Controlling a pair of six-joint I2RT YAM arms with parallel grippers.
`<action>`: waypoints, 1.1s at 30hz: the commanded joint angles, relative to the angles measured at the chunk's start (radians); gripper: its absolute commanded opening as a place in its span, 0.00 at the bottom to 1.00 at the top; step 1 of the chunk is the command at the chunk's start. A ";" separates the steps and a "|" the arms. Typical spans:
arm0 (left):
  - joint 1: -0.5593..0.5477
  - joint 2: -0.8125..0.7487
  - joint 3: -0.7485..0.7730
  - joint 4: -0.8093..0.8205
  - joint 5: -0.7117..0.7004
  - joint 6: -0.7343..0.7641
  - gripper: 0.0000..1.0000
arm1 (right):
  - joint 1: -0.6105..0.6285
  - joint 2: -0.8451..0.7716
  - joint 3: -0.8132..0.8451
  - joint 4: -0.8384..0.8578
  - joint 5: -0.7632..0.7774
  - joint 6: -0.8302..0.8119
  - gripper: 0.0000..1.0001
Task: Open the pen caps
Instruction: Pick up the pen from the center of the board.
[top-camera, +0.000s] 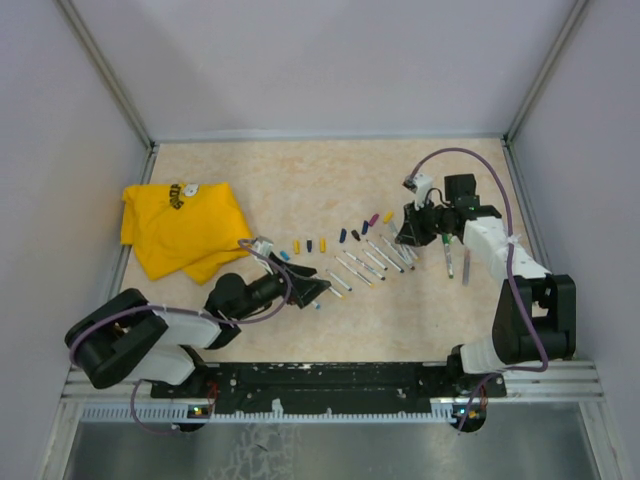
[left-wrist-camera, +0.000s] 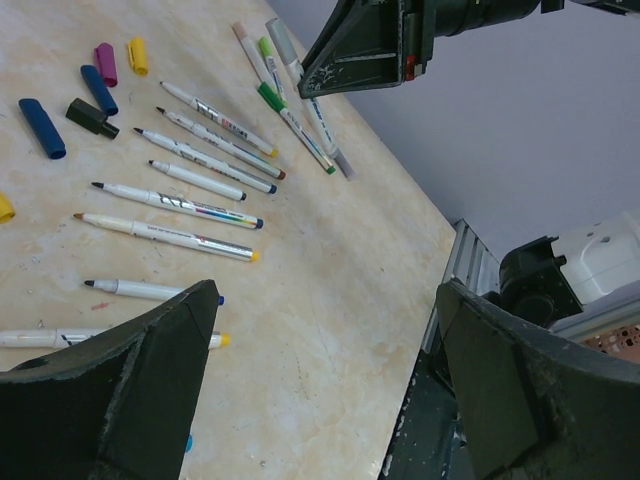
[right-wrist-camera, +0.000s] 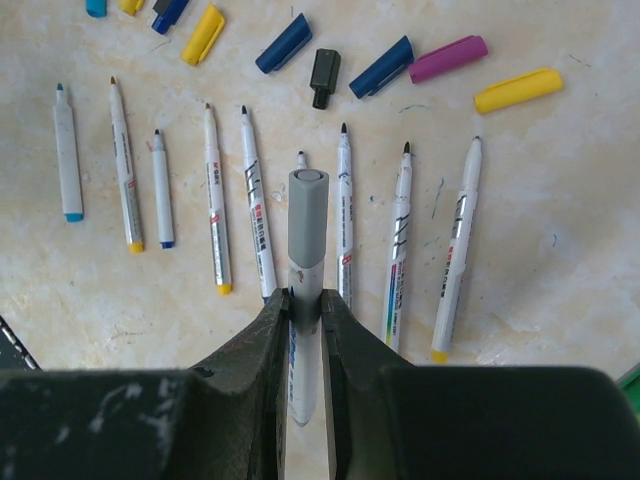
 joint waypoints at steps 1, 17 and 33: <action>0.006 0.017 0.034 0.066 0.013 -0.012 0.95 | 0.014 -0.044 -0.001 0.043 -0.034 0.006 0.00; 0.005 0.086 0.050 0.110 0.018 -0.045 0.93 | 0.031 -0.040 -0.003 0.048 -0.045 0.009 0.00; 0.005 0.137 0.064 0.140 0.024 -0.065 0.92 | 0.046 -0.037 -0.007 0.056 -0.056 0.013 0.00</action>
